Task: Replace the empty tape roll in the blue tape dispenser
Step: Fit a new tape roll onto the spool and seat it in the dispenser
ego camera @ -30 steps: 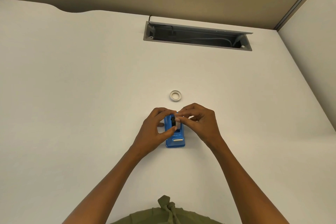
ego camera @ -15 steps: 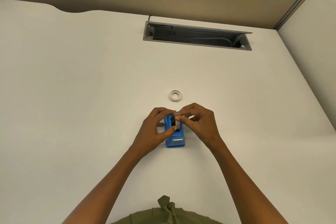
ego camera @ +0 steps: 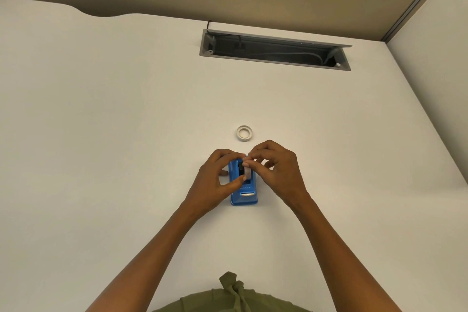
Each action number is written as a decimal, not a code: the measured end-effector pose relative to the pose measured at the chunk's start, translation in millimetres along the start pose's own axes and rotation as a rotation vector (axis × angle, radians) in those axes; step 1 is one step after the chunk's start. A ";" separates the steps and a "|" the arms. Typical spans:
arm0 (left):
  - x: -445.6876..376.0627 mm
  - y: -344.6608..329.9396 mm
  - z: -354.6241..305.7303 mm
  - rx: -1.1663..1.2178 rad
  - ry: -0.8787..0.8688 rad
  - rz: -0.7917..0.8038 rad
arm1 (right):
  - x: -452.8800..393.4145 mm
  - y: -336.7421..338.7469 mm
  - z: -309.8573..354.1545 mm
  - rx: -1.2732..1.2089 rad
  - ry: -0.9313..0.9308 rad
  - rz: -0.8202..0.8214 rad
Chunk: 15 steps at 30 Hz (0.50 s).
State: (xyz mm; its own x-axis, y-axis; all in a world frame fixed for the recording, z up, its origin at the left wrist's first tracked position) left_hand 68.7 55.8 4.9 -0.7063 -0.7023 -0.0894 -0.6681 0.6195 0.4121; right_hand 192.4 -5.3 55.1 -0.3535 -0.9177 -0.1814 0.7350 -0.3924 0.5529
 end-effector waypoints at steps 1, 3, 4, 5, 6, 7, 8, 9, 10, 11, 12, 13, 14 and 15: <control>0.2 0.2 -0.2 0.003 0.002 -0.002 | -0.1 -1.7 1.4 0.027 0.009 0.013; 0.2 0.0 -0.7 0.006 0.006 -0.004 | 0.4 -4.3 3.0 0.066 0.015 0.035; 0.1 -0.2 -0.7 0.005 0.006 -0.002 | 0.8 -4.9 3.6 0.073 0.012 0.040; 0.1 -0.3 -0.7 0.004 0.006 0.000 | 1.2 -5.1 3.8 0.073 0.004 0.043; 0.1 -0.4 -1.0 0.003 0.006 0.002 | 1.7 -5.2 3.8 0.068 -0.006 0.044; 0.0 -0.4 -1.6 0.004 0.008 0.003 | 2.3 -5.2 3.8 0.060 -0.016 0.044; -0.1 -0.6 -2.1 0.003 0.010 0.006 | 3.0 -5.1 3.9 0.052 -0.023 0.043; 0.0 -0.9 -2.7 0.002 0.011 0.009 | 3.5 -5.0 3.9 0.044 -0.031 0.043; 0.4 -1.1 -3.3 0.002 0.010 0.013 | 4.0 -4.8 3.8 0.039 -0.038 0.043; 0.9 -1.1 -3.5 0.007 0.012 0.015 | 4.3 -4.5 3.8 0.037 -0.044 0.042; 1.7 -0.8 -2.5 0.020 0.022 0.019 | 4.8 -4.0 3.9 0.041 -0.046 0.040; 2.6 -0.6 -0.5 0.040 0.040 0.028 | 5.4 -3.5 4.2 0.053 -0.046 0.036; 3.8 -0.9 2.0 0.059 0.062 0.043 | 6.2 -2.7 4.4 0.071 -0.045 0.029; 4.9 -1.6 3.7 0.069 0.078 0.067 | 7.3 -1.7 4.5 0.090 -0.043 0.019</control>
State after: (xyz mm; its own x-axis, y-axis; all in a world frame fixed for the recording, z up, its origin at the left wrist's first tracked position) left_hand 65.5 52.7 0.5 -0.7312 -0.6821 0.0080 -0.6368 0.6866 0.3508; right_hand 185.9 -11.0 56.5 -0.3660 -0.9206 -0.1360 0.6874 -0.3660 0.6273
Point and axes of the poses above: each hand's wrist, its own x-axis away from the middle knuckle, its own y-axis out of the back of the hand, z = x × y, the point moved 8 cm from there along -x, towards the middle knuckle, and after that the axes turned 2 degrees about -x, right-handed, at the moved point
